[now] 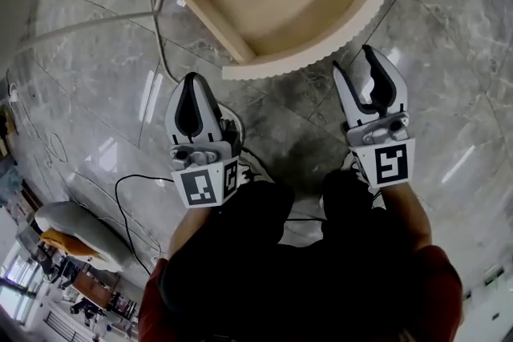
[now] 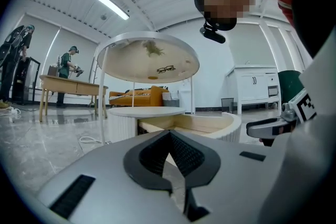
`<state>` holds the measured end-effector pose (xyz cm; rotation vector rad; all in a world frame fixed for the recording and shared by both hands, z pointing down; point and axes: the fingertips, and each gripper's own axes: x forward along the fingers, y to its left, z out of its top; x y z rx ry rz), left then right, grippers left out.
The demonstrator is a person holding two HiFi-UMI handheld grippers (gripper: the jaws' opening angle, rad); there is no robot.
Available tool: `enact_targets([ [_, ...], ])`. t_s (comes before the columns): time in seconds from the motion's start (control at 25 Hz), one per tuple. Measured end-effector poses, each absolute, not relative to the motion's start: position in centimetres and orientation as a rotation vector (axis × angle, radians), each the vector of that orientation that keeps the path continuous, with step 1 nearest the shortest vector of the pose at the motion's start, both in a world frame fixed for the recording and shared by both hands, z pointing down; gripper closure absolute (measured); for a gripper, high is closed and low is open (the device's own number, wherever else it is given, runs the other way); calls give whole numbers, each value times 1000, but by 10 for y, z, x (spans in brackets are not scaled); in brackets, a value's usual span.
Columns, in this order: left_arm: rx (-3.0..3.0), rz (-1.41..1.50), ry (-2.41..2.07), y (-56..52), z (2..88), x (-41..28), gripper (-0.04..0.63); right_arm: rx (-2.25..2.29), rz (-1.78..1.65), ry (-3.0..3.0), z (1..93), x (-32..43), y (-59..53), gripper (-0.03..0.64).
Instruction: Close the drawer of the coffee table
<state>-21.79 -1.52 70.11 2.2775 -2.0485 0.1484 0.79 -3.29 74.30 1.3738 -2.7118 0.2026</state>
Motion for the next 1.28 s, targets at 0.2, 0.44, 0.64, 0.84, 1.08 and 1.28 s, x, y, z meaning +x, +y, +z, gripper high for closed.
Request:
enact_targets([
  [0.2,2303,150,-2041,-14,700,-212,581,1276,197,-2679,758,-2,-26,311],
  [0.44,2309,144,-2036,-14,700,-211,581,1247,234,-2655,771,-11,-24,272],
  [0.64,2317,135,-2037,-14,698,-211,581,1258,267,-2635,778,-13,-28,272],
  [0.84,2317,128,-2040,-14,698,-213,581,1234,219,-2648,779,-19,-35,273],
  [1.08,2311,117,-2046,-12,698,-215,581,1225,178,-2661,777,-25,-39,273],
  [1.28,2306,108,-2049,-12,699,-218,581,1202,183,-2665,780,-29,-47,273],
])
